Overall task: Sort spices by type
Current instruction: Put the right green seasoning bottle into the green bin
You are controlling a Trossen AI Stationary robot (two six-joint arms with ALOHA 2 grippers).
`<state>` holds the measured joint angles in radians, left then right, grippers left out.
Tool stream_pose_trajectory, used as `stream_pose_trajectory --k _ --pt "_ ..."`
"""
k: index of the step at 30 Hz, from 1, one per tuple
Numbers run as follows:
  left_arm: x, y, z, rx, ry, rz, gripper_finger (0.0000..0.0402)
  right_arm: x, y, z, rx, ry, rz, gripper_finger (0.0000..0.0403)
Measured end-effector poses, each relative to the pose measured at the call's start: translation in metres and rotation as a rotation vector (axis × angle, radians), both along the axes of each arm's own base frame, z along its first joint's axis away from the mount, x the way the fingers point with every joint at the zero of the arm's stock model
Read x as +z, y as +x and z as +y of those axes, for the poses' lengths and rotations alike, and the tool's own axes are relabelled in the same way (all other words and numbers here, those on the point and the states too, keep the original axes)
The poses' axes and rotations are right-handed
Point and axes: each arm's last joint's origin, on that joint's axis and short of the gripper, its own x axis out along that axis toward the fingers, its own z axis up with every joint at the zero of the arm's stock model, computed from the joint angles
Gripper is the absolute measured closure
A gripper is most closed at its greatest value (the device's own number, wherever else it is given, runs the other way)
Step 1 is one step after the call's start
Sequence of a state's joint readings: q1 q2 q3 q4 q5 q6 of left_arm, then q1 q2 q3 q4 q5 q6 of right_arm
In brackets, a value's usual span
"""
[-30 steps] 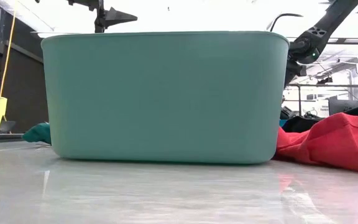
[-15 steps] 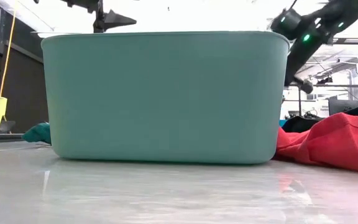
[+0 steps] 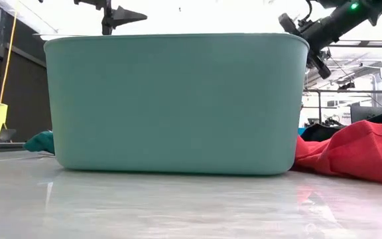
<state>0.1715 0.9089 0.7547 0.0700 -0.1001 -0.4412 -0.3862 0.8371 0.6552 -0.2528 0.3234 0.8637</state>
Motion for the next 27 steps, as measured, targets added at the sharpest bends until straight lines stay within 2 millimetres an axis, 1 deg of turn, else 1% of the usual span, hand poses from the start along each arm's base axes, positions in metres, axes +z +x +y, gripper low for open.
stream_pose_trajectory --k 8,13,18,20,22,27 --pt "0.000 0.000 0.001 0.007 -0.002 0.001 0.0126 0.000 0.017 0.006 0.068 -0.025 -0.038 0.0403" --pt "0.000 0.000 0.001 0.007 -0.002 0.003 0.0126 0.006 0.022 0.010 0.138 -0.034 -0.109 0.0403" --pt "-0.001 0.000 0.001 0.006 0.005 0.016 0.0126 0.015 0.028 0.018 0.263 -0.006 -0.237 0.0398" --pt "-0.002 0.000 0.001 0.006 0.005 0.018 0.0126 0.016 0.031 0.027 0.334 0.035 -0.267 0.0383" --pt "-0.002 0.000 0.001 0.005 0.011 0.024 0.0126 0.016 0.034 0.040 0.403 0.083 -0.282 0.0358" --pt "-0.002 0.000 0.001 0.003 0.031 0.030 0.0126 0.015 0.037 0.081 0.573 0.209 -0.312 0.0274"
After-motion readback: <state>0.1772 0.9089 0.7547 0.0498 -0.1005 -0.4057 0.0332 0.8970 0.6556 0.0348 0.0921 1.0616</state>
